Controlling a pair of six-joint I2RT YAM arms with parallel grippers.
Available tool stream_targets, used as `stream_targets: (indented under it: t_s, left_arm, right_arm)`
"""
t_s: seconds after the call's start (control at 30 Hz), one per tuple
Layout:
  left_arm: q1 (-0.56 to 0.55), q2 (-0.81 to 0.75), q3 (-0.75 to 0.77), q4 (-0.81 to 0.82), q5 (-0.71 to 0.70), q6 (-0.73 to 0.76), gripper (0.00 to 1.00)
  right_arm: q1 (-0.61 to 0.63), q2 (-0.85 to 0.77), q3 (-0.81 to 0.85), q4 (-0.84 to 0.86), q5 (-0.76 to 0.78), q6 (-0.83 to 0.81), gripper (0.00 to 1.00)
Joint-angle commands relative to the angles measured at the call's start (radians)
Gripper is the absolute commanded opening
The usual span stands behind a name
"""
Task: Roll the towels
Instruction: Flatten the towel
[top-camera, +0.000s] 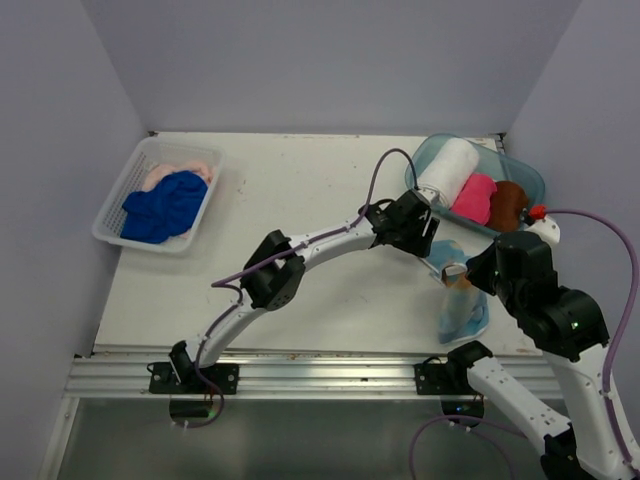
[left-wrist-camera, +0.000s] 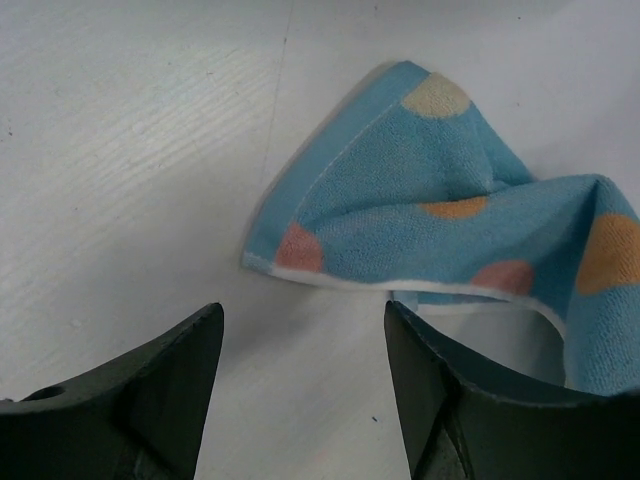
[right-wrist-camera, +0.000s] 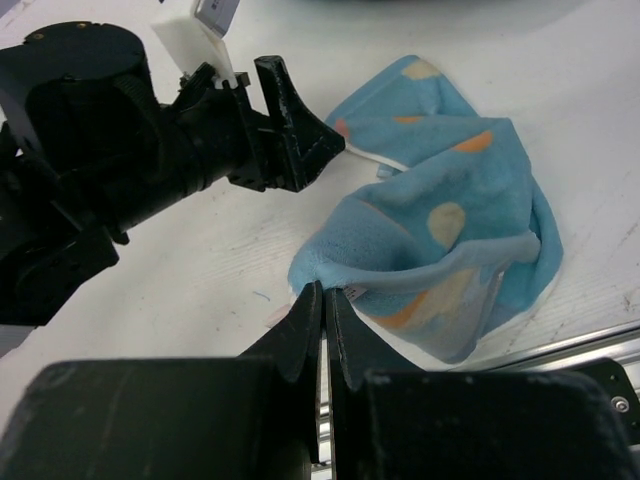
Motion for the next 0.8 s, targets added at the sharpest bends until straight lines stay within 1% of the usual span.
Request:
stream_targets:
  t_s: [0.0, 0.07, 0.2, 0.37, 0.47, 0.67, 0.7, 0.73, 0.77]
  left_arm:
    - [-0.007, 0.049, 0.083, 0.013, -0.038, 0.037, 0.69]
    - [-0.01, 0.083, 0.117, 0.014, -0.084, 0.051, 0.68]
    - [-0.018, 0.113, 0.133, 0.045, -0.111, 0.066, 0.68]
    - [-0.044, 0.169, 0.182, 0.031, -0.156, 0.096, 0.65]
    - [-0.056, 0.182, 0.18, 0.024, -0.174, 0.111, 0.59]
    - [-0.061, 0.201, 0.168, 0.004, -0.173, 0.117, 0.5]
    - [-0.063, 0.202, 0.169, 0.007, -0.171, 0.119, 0.46]
    - [-0.064, 0.208, 0.169, 0.007, -0.171, 0.123, 0.43]
    - [-0.067, 0.212, 0.174, 0.007, -0.171, 0.123, 0.36]
  right_arm:
    - [-0.006, 0.016, -0.004, 0.026, -0.014, 0.023, 0.0]
    - [-0.004, 0.014, -0.006, 0.023, -0.013, 0.024, 0.0]
    - [-0.004, 0.01, -0.01, 0.016, -0.013, 0.025, 0.0]
    - [-0.006, 0.011, -0.018, 0.023, -0.019, 0.033, 0.0]
    - [-0.004, 0.014, -0.021, 0.024, -0.021, 0.033, 0.0]
    - [-0.004, 0.016, -0.019, 0.029, -0.014, 0.034, 0.0]
    - [-0.004, 0.017, -0.022, 0.03, -0.016, 0.036, 0.0]
    - [-0.006, 0.016, -0.021, 0.033, -0.017, 0.037, 0.0]
    - [-0.006, 0.017, -0.019, 0.033, -0.018, 0.036, 0.0]
